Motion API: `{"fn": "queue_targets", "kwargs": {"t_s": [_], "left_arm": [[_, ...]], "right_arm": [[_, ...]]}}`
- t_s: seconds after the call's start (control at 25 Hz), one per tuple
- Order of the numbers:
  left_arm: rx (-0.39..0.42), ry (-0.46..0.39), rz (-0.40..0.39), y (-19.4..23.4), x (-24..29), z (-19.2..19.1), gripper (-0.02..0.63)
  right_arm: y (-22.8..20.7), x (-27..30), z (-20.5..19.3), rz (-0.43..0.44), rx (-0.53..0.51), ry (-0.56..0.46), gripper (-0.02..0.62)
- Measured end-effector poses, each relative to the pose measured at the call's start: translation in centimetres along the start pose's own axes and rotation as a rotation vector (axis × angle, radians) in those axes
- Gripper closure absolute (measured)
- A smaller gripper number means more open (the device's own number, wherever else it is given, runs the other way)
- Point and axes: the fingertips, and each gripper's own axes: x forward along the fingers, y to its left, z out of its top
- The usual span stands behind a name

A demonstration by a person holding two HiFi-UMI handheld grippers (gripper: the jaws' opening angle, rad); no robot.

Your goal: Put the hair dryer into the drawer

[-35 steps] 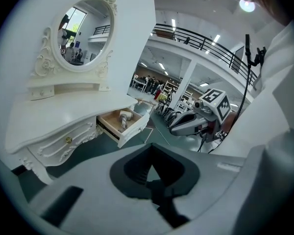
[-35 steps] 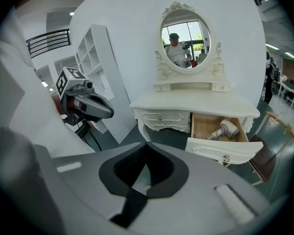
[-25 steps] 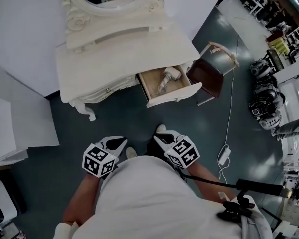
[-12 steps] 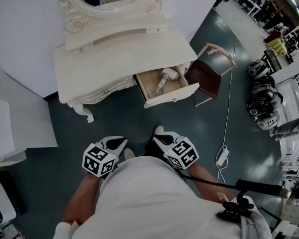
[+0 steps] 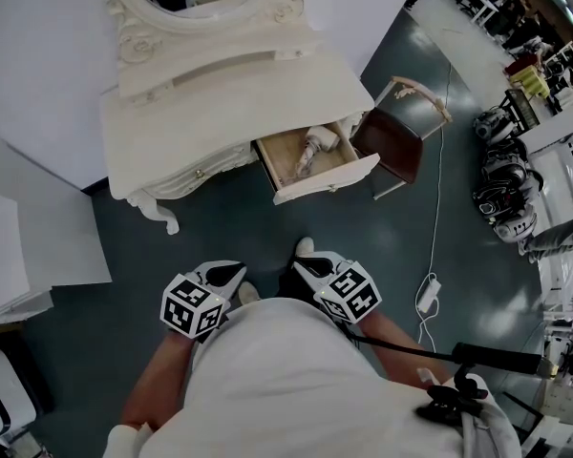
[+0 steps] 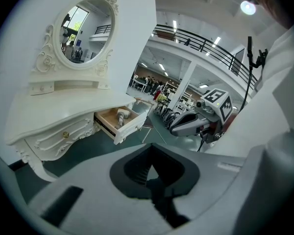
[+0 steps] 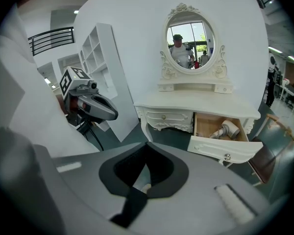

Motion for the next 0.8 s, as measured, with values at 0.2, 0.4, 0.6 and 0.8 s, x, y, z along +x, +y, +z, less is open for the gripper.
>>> {"fn": "queue_targets", "kwargs": {"t_s": [0.2,0.4,0.6,0.8], "left_arm": [[0.002,0.01,-0.004,-0.36,0.28,0.0,0.603],[0.002,0.017,-0.008,-0.32,0.46,0.21,0.603],[-0.002,0.021,-0.004,-0.27,0.38,0.04,0.604],[-0.011,0.023,0.002,-0.09,0.07,-0.2,0.604]], "right_arm": [[-0.13,-0.32,-0.13,-0.001,0.002,0.0,0.595],[-0.22,-0.19,-0.02,0.001,-0.003,0.005,0.595],[-0.12,-0.13,-0.06,0.002,-0.013,0.008,0.595],[0.19,0.15,-0.14,0.011,-0.015,0.016,0.595]]}}
